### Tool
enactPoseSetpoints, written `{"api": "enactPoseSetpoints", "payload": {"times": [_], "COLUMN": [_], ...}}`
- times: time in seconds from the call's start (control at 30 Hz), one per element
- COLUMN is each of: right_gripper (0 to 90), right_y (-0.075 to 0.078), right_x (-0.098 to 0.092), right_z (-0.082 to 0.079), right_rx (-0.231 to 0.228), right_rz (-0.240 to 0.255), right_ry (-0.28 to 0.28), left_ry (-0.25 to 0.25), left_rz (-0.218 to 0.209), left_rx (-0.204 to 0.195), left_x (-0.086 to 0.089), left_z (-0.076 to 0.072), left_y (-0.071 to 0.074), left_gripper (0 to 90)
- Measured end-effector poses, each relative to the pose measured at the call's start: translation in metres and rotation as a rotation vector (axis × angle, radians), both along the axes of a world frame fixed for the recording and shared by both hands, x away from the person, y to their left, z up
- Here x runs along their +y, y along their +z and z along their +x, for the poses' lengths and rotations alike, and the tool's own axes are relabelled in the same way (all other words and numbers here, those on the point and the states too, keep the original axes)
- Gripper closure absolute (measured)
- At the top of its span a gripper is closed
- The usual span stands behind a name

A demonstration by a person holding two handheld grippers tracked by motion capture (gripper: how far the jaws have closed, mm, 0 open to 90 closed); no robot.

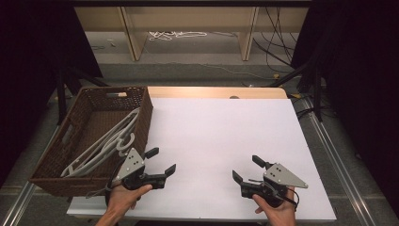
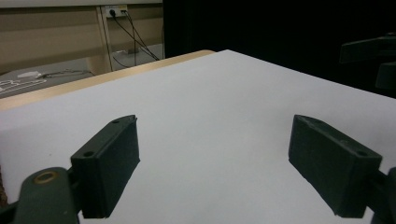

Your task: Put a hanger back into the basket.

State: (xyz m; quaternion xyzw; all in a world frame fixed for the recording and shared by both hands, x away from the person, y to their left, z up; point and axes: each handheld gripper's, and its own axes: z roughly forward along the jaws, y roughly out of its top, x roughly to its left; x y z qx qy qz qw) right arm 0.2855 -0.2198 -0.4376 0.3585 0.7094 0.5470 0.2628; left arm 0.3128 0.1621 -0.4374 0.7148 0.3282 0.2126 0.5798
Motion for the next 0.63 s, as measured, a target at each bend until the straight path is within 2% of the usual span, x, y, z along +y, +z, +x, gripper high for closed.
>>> {"api": "enactPoseSetpoints", "payload": {"times": [0.1,0.13,0.27,0.4,0.63], "right_gripper": [15.7,15.7,15.7,15.7,15.7], "right_y": [0.0006,0.0004,0.0004,0.0004,-0.0004], "right_x": [0.0002,0.0003,0.0003,0.0005,0.0008], "right_z": [-0.0005,-0.0005,-0.0004,-0.0004,0.0007], "right_rx": [0.006,0.008,0.008,0.009,0.004], "right_rz": [-0.010,-0.010,-0.009,-0.008,0.001], "right_ry": [-0.004,-0.003,-0.004,-0.004,0.002], "left_ry": [-0.001,-0.006,0.001,-0.005,-0.003], "left_rz": [0.007,-0.002,0.001,0.015,0.010], "left_rx": [-0.003,-0.007,0.011,0.001,0.002], "left_x": [0.0012,0.0008,-0.0005,-0.0003,-0.0001], "left_z": [0.0008,0.0016,0.0003,0.0005,0.0008], "left_y": [0.0000,-0.0006,-0.0009,-0.0008,-0.0007], "left_gripper": [16.0,16.0,16.0,16.0,16.0]}}
